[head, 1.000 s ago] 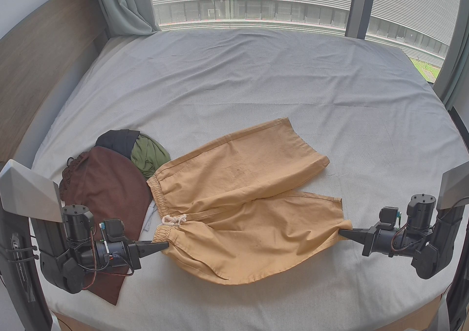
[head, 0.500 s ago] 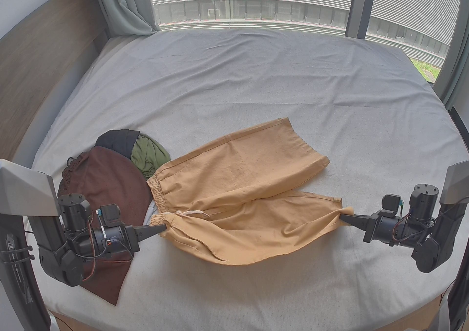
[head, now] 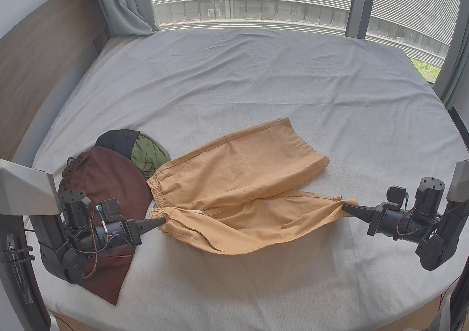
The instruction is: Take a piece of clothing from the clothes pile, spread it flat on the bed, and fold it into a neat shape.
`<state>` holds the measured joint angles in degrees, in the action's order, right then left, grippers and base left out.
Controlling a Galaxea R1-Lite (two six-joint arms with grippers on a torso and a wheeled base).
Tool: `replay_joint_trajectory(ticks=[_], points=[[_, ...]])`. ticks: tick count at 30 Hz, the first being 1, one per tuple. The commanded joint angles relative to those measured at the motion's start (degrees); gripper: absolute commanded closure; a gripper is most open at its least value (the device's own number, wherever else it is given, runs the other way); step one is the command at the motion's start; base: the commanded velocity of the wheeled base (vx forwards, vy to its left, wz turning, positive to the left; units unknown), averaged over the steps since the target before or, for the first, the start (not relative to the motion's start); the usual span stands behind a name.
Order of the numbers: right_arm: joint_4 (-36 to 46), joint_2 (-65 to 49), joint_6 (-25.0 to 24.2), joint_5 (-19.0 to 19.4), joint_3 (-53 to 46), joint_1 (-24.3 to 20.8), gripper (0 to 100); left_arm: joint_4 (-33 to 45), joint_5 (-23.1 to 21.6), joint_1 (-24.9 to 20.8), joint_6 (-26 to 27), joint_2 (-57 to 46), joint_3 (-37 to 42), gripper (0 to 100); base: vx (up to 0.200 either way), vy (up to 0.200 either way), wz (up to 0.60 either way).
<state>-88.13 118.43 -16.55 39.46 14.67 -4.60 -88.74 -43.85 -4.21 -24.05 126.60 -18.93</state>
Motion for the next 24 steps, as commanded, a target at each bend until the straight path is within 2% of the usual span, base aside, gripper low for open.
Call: replay_joint_trajectory(ticks=[1, 24], points=[[-0.03, -1.54, -0.23, 0.0, 0.54, -0.24, 100, -0.03, -0.01, 0.07, -0.03, 0.14, -0.14, 100, 0.0, 0.0, 0.0], [0.24, -4.35, -1.29, 0.0, 1.77, -0.33, 100, -0.03, 0.08, 0.6, -0.56, -0.12, -1.72, 100, 0.0, 0.0, 0.0]])
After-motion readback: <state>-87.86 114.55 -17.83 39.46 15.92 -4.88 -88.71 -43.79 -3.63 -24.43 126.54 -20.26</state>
